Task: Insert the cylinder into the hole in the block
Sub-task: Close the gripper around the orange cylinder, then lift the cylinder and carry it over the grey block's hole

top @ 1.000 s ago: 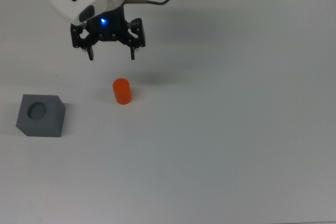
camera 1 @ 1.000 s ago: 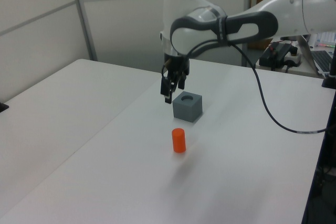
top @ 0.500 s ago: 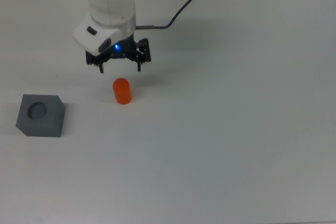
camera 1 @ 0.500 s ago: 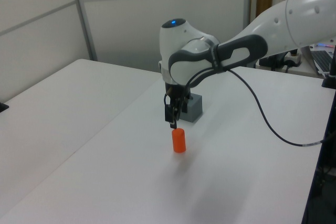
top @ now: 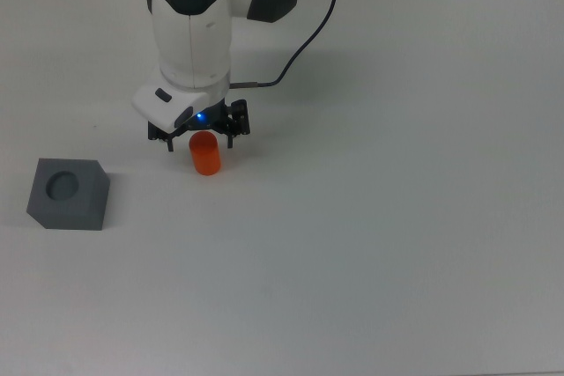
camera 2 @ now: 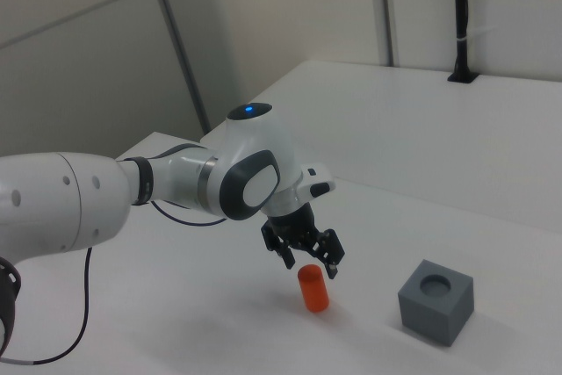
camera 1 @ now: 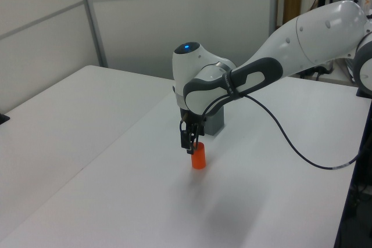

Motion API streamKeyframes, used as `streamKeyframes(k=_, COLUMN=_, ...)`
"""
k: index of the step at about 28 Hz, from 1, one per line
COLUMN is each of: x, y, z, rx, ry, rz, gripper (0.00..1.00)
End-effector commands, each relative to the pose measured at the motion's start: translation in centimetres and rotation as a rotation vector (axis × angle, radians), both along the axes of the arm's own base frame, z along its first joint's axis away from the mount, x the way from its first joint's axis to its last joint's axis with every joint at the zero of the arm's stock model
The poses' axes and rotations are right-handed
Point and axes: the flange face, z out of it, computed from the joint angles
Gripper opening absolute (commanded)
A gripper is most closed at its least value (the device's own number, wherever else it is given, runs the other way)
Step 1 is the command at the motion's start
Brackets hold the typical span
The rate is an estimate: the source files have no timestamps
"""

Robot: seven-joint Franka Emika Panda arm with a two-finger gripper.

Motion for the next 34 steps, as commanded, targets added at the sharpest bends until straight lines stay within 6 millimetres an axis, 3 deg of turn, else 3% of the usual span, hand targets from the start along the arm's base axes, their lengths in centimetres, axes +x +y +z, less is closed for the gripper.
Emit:
streamKeyframes(k=1, x=-0.2, y=0.1, z=-0.9, rx=-0.035, ry=0.011, rz=0.017, gripper=1.00)
streamKeyframes(k=4, x=-0.4, y=0.1, z=-1.4, rx=-0.048, ry=0.027, rz=0.024, gripper=0.92)
streamKeyframes(k=5, x=-0.6, y=0.1, z=-1.7, rx=-0.049, ry=0.034, rz=0.024, gripper=0.83)
streamKeyframes(k=9, x=-0.7, y=0.4, z=-1.9, rx=-0.047, ry=0.037, rz=0.028, gripper=0.73)
streamKeyframes(k=10, x=-0.7, y=0.5, z=-2.0, rx=-0.046, ry=0.038, rz=0.028, gripper=0.64)
streamKeyframes(k=16, x=-0.7, y=0.9, z=-1.9, rx=-0.043, ry=0.033, rz=0.014, gripper=0.38)
streamKeyframes(k=21, x=-0.5, y=1.3, z=-1.4, rx=-0.041, ry=0.022, rz=0.007, gripper=0.27)
streamKeyframes(k=26, x=-0.3, y=1.3, z=-0.9, rx=-0.039, ry=0.013, rz=0.005, gripper=0.23)
streamKeyframes(k=31, x=0.7, y=-0.5, z=1.8, rx=-0.025, ry=-0.033, rz=-0.042, gripper=0.23)
streamKeyframes(k=34, x=1.7, y=-3.7, z=5.2, rx=0.020, ry=-0.076, rz=-0.163, gripper=0.23)
